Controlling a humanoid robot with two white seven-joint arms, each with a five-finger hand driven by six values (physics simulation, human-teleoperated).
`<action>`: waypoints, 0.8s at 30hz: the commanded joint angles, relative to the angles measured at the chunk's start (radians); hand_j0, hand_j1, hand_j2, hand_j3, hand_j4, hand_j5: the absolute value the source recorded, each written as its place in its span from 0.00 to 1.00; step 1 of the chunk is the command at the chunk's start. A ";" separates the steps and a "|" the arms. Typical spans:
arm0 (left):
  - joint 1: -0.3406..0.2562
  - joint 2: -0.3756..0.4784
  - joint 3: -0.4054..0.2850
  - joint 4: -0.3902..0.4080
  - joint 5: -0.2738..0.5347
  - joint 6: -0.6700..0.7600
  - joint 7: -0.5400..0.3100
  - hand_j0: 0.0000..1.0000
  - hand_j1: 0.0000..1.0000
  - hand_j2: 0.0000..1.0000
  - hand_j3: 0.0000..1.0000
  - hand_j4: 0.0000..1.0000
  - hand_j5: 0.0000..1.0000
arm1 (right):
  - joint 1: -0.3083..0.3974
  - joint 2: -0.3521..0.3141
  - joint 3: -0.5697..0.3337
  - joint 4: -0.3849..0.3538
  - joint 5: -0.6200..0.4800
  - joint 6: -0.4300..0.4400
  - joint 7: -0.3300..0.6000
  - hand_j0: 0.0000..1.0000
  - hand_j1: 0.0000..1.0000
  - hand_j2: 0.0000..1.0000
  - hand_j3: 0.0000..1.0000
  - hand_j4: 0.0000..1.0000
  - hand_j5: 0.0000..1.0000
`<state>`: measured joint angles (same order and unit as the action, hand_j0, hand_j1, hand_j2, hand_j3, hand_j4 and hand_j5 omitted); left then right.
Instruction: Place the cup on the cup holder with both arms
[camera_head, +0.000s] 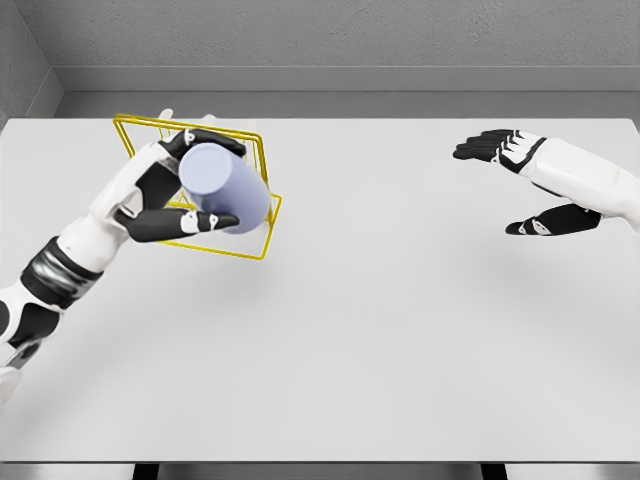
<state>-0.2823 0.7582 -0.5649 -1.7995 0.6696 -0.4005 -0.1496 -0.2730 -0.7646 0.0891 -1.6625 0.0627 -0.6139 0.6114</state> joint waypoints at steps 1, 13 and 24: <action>0.000 0.000 0.008 0.000 0.007 0.012 0.002 0.64 0.64 0.64 0.64 0.64 0.64 | 0.000 -0.001 0.000 0.000 -0.007 0.003 -0.001 1.00 1.00 1.00 1.00 1.00 1.00; -0.002 0.000 0.062 0.025 0.021 0.077 0.007 0.64 0.64 0.64 0.64 0.64 0.64 | 0.000 -0.001 0.000 -0.002 -0.007 0.003 -0.001 1.00 1.00 1.00 1.00 1.00 1.00; -0.011 -0.014 0.063 0.048 0.019 0.100 0.005 0.64 0.64 0.64 0.64 0.64 0.64 | 0.000 -0.001 0.000 -0.002 -0.007 0.003 -0.001 1.00 1.00 1.00 1.00 1.00 1.00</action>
<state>-0.2930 0.7463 -0.5014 -1.7570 0.6861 -0.3061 -0.1442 -0.2730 -0.7646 0.0891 -1.6638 0.0627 -0.6139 0.6114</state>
